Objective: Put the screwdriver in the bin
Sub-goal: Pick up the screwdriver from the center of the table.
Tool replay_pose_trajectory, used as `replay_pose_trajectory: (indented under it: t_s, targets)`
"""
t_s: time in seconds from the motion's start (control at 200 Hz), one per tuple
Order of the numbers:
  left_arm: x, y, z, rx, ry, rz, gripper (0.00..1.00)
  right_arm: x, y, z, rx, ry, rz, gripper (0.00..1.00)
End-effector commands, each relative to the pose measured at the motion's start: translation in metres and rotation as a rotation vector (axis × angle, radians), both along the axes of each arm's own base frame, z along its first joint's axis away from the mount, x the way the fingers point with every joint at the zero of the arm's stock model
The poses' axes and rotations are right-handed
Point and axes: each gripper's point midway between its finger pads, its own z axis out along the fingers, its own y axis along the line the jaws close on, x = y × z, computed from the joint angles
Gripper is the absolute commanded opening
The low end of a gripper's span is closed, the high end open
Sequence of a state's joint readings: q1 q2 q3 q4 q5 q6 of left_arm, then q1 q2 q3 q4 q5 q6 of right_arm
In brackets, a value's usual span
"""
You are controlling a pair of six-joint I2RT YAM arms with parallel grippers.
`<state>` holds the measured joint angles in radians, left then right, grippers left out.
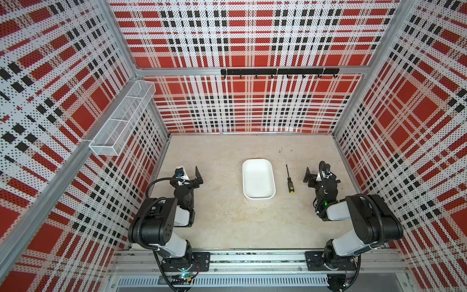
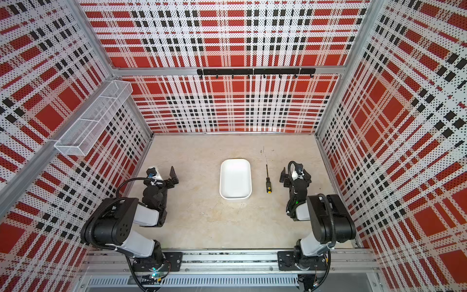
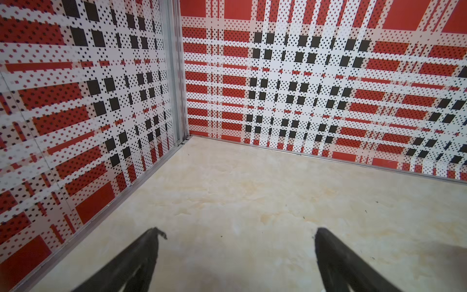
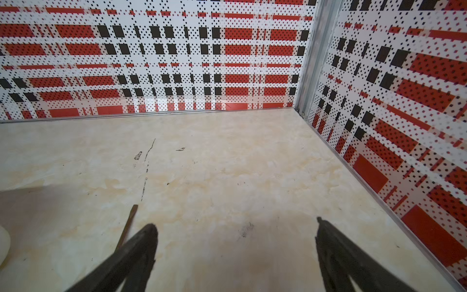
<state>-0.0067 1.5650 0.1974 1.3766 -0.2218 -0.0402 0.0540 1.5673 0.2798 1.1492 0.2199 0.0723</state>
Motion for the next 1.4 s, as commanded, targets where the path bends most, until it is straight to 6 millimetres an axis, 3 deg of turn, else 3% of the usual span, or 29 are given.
replay_pose_trajectory:
  t_s: [0.0, 0.616, 0.787, 0.952, 1.117, 1.293, 1.398]
  targets:
    - [0.003, 0.002, 0.006, 0.011, -0.021, 0.014, 0.98, 0.003, -0.001, 0.004, 0.0, -0.016, 0.001, 1.0]
    - [0.003, 0.002, 0.007, 0.007, -0.024, 0.011, 0.98, 0.001, -0.003, 0.006, 0.001, -0.026, -0.009, 1.0]
    - [0.002, 0.002, 0.007, 0.008, -0.025, 0.014, 0.98, -0.005, -0.004, 0.021, 0.005, -0.052, -0.017, 1.0]
    - [0.008, -0.001, 0.018, 0.019, -0.007, 0.001, 0.98, -0.001, -0.001, 0.039, 0.013, 0.045, -0.001, 1.0]
    - [0.025, -0.019, 0.03, 0.037, 0.065, -0.083, 0.98, 0.006, 0.026, 0.046, 0.093, 0.215, 0.137, 1.0]
    - [0.041, -0.05, 0.044, -0.099, 0.12, -0.256, 0.98, 0.003, 0.051, 0.028, 0.2, 0.414, 0.243, 1.0]
    - [0.046, -0.073, 0.04, -0.209, 0.186, -0.376, 0.98, -0.001, 0.07, 0.017, 0.282, 0.52, 0.325, 0.98]
